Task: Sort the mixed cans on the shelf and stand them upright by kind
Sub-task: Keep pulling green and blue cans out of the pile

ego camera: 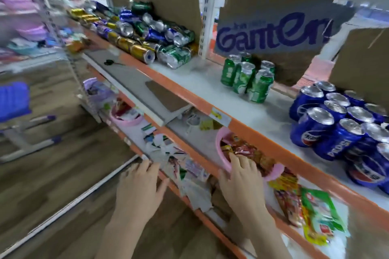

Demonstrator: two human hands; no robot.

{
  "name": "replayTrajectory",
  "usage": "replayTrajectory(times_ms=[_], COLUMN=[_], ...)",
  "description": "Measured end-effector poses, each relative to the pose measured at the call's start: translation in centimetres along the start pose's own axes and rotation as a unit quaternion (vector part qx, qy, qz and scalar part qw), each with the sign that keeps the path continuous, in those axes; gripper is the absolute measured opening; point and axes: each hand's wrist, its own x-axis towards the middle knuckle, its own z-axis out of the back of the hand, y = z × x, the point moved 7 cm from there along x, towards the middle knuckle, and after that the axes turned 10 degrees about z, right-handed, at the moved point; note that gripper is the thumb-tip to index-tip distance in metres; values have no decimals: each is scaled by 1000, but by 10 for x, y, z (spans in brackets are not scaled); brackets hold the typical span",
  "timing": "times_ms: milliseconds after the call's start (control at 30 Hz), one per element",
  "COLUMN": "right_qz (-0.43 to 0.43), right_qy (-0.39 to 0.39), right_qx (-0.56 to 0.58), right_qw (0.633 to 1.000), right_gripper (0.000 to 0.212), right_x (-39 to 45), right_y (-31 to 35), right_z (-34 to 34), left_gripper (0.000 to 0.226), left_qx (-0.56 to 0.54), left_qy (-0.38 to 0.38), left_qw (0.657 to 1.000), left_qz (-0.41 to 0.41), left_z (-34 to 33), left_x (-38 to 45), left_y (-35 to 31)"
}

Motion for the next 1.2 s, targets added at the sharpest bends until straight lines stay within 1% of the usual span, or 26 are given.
replayTrajectory(times_ms=[67,133,200,333,433,600,700,867,967,1067,1200], right_qz=[18,32,43,36,33,27,41,55,52,36,12], right_qy=[20,21,21,7,35,8,-4,-1,7,-3,-16], right_qx=[-12,-16,-14,-10,-2,58,61,55,46,35,29], right_qw=[1000,999,999,999,999,998,997,997,998,999,999], right_gripper=[36,43,46,46,52,53,54,54,52,50,51], right_x=[17,34,55,107,160,262,314,375,401,426,463], right_y=[33,59,78,103,124,160,189,234,260,285,332], right_z=[-10,-18,-25,-42,-60,-75,-75,-87,-105,-125,-142], left_gripper=[34,31,33,34,33,33,31,34,35,37,40], left_qx=[-11,-18,-18,-4,2,11,4,-8,-8,-30,-38], left_qy=[12,9,13,14,13,-36,-71,-61,-71,-82,-75], left_qw=[1000,998,997,998,998,999,997,997,997,996,995], left_qz=[27,56,78,67,56,20,25,52,17,-26,-59], left_z=[0,-4,-7,-20,-27,-2,16,15,7,8,8], left_x=[12,29,48,99,151,257,311,358,382,417,471], left_y=[34,64,85,112,129,162,195,244,264,283,330])
